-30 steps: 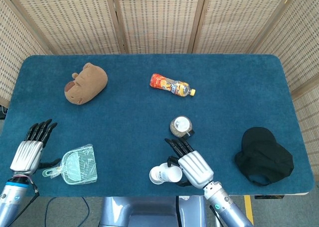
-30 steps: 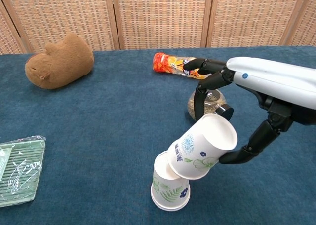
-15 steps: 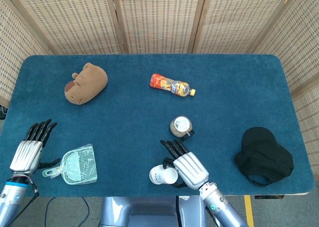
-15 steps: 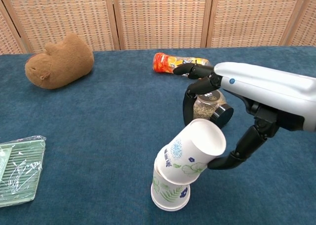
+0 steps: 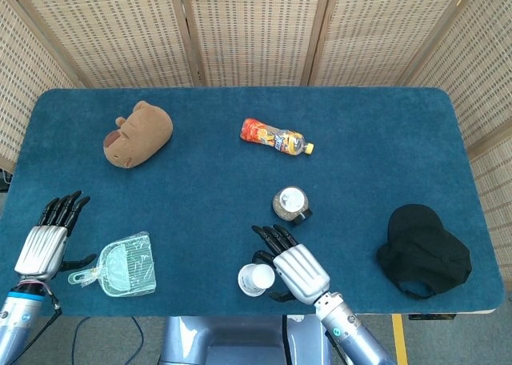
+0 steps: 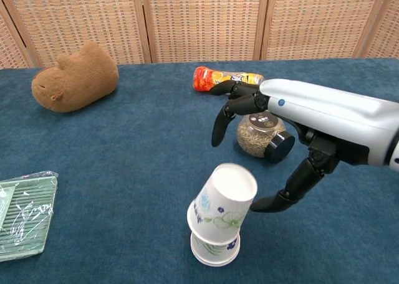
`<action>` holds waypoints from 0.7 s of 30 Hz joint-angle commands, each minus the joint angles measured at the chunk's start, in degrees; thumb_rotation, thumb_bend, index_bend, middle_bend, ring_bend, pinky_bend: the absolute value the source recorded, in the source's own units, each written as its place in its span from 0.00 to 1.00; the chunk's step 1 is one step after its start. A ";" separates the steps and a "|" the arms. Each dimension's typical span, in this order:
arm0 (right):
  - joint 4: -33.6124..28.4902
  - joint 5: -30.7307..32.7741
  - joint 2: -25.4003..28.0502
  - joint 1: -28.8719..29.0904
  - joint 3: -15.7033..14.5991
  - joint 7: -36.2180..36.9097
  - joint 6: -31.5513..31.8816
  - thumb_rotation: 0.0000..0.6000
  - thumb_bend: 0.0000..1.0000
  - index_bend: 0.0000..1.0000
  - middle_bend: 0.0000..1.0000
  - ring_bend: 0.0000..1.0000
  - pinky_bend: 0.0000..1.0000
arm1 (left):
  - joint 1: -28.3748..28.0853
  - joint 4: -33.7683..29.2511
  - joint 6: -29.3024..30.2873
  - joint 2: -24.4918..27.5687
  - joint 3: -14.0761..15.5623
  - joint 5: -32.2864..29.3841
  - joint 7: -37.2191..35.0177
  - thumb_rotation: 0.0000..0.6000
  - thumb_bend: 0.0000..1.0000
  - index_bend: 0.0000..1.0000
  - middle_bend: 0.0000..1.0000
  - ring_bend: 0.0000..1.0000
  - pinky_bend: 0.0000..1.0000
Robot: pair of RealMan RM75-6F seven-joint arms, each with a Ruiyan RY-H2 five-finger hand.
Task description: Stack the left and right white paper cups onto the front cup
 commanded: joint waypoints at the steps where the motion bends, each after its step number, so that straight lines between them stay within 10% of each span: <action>1: -0.17 0.11 0.03 -0.11 -0.14 -0.07 0.19 1.00 0.12 0.34 0.00 0.00 0.02 | -0.01 -0.01 -0.02 -0.01 -0.04 -0.05 0.01 1.00 0.12 0.00 0.00 0.00 0.00; 21: 8.82 -4.75 7.71 -5.65 -1.76 7.41 8.06 1.00 0.12 0.15 0.00 0.00 0.00 | 0.17 0.13 0.27 -0.42 0.04 0.21 0.34 1.00 0.12 0.00 0.00 0.00 0.00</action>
